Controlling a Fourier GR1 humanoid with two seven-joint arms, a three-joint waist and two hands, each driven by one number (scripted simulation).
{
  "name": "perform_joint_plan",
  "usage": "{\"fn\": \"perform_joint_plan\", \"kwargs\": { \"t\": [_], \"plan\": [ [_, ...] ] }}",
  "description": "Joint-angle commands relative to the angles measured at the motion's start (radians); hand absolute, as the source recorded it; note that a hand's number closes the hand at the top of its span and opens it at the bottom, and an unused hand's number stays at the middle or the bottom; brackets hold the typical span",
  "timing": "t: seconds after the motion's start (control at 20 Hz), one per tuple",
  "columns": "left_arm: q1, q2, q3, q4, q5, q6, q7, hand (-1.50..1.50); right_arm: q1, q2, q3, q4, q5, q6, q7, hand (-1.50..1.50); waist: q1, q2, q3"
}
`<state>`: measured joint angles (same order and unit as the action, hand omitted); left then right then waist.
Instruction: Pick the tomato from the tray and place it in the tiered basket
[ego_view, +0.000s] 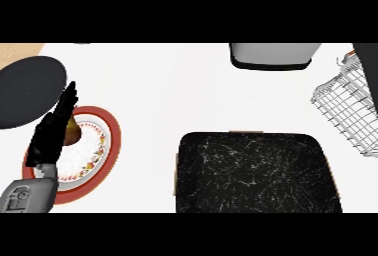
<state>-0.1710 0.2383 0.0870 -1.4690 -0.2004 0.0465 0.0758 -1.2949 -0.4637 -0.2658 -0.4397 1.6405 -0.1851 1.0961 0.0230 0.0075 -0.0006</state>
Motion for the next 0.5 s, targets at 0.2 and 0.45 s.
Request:
{"fn": "perform_joint_plan", "kwargs": {
  "t": [0.2,0.45],
  "plan": [
    [0.012,-0.002,0.006,0.033,-0.007,-0.003,-0.028,0.00,0.073,-0.091,-0.021,0.002,-0.006,0.083,-0.006,1.50,-0.018,-0.007,0.000],
    [0.011,-0.016,0.025,0.084,-0.007,0.013,-0.080,0.00,0.146,-0.083,-0.048,-0.101,-0.088,0.114,-0.105,1.50,-0.033,-0.011,0.000]
  ]
}}
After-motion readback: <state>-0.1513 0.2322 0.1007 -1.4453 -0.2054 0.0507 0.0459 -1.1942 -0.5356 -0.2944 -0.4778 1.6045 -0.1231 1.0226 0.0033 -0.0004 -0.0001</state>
